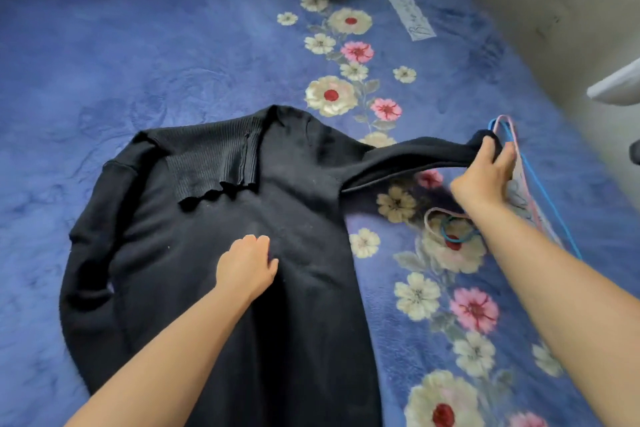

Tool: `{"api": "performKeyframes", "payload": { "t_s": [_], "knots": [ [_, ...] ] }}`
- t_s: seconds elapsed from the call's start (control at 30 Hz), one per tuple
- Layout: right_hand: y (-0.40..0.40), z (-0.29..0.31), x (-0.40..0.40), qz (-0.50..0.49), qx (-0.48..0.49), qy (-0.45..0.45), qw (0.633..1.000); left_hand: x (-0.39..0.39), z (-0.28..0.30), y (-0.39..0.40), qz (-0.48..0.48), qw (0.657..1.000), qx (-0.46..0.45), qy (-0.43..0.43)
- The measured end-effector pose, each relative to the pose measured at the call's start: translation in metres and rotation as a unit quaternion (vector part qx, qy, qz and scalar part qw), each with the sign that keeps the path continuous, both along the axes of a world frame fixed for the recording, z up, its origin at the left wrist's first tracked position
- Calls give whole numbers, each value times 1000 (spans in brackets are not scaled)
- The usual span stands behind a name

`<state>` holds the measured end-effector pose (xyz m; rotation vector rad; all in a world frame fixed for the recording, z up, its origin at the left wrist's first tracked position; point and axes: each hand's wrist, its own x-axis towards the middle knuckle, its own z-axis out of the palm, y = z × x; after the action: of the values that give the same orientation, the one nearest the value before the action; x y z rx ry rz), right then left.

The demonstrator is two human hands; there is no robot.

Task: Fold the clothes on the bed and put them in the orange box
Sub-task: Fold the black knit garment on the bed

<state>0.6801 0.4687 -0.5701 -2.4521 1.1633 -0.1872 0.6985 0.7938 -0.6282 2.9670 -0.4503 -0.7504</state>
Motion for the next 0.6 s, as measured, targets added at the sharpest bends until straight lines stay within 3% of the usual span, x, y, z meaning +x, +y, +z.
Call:
{"api": "performKeyframes", "payload": {
  "t_s": [0.1,0.17,0.23,0.33,0.47,0.6],
  "knots": [
    [47,-43,-35,96,49,88,990,-9,-7,-2,33,999,18,40],
    [96,-67,-67,178,152,194,953,-15,-11,6,68,996,-9,58],
    [136,-86,-93,232,183,285,912,-20,-14,15,78,993,-37,75],
    [155,-95,-106,221,221,282,907,-29,-20,27,32,996,-13,82],
    [121,-94,-108,186,287,282,896,-42,-24,34,-49,989,94,102],
    [101,-97,-125,265,209,322,885,-61,-24,25,-96,973,175,117]
  ]
}}
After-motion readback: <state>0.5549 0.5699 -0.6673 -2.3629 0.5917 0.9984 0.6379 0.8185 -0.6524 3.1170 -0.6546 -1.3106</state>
